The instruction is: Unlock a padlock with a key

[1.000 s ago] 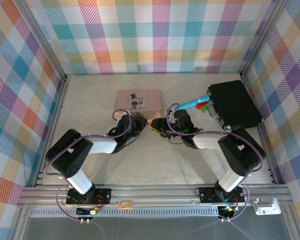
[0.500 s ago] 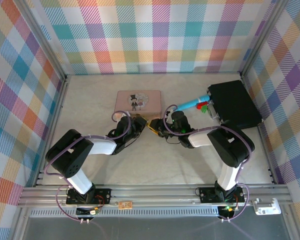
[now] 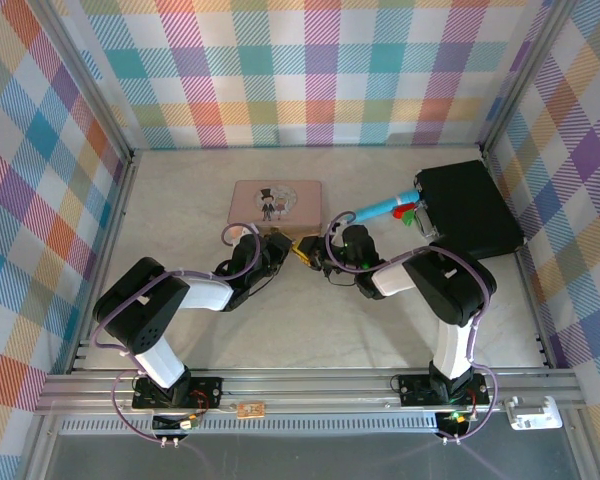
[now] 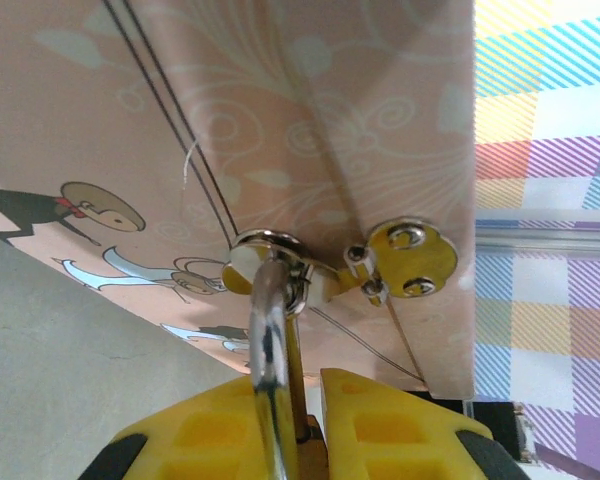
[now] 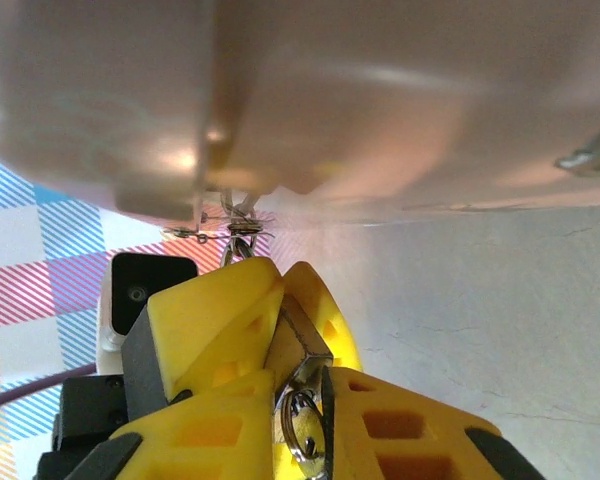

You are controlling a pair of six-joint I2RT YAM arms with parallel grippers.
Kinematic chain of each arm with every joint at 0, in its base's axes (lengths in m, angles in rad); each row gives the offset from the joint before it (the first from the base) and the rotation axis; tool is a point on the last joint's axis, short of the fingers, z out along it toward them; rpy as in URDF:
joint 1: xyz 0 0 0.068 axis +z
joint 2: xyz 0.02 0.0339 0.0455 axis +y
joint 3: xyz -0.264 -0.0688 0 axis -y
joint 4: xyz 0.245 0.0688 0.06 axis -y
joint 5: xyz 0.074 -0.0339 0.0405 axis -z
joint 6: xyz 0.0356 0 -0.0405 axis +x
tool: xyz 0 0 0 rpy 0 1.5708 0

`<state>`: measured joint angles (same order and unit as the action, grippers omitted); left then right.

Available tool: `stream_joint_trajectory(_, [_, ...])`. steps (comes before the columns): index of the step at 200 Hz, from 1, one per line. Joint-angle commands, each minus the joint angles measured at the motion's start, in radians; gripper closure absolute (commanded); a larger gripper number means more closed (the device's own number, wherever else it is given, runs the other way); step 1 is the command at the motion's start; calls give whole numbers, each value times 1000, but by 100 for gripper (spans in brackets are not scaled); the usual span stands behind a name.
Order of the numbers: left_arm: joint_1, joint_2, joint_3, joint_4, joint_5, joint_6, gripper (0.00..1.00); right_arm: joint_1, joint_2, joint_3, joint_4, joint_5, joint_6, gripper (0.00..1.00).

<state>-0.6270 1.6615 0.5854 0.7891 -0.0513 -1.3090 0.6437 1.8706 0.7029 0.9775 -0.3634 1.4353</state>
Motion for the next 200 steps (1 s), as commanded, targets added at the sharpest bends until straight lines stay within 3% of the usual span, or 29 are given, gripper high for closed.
stream_joint_trajectory(1, [-13,0,-8,145,10,-6,100,22,21,-15,124,6,112,83])
stream_joint_trajectory(38, [-21,7,-24,210,-20,-1,100,37,90,-20,280,21,265,80])
stream_joint_trajectory(110, [-28,17,-36,263,-44,15,100,43,89,-63,343,67,332,100])
stream_joint_trajectory(127, [-30,34,-36,289,-41,26,100,43,97,-58,366,64,383,100])
stream_joint_trajectory(161, [-30,128,-69,509,-37,43,100,42,100,-31,427,56,513,100])
stream_joint_trajectory(189, [-32,179,-74,559,-42,36,100,40,35,-4,318,13,472,100])
stream_joint_trajectory(200, [-34,171,-80,558,-51,48,100,39,-2,-8,249,8,430,92])
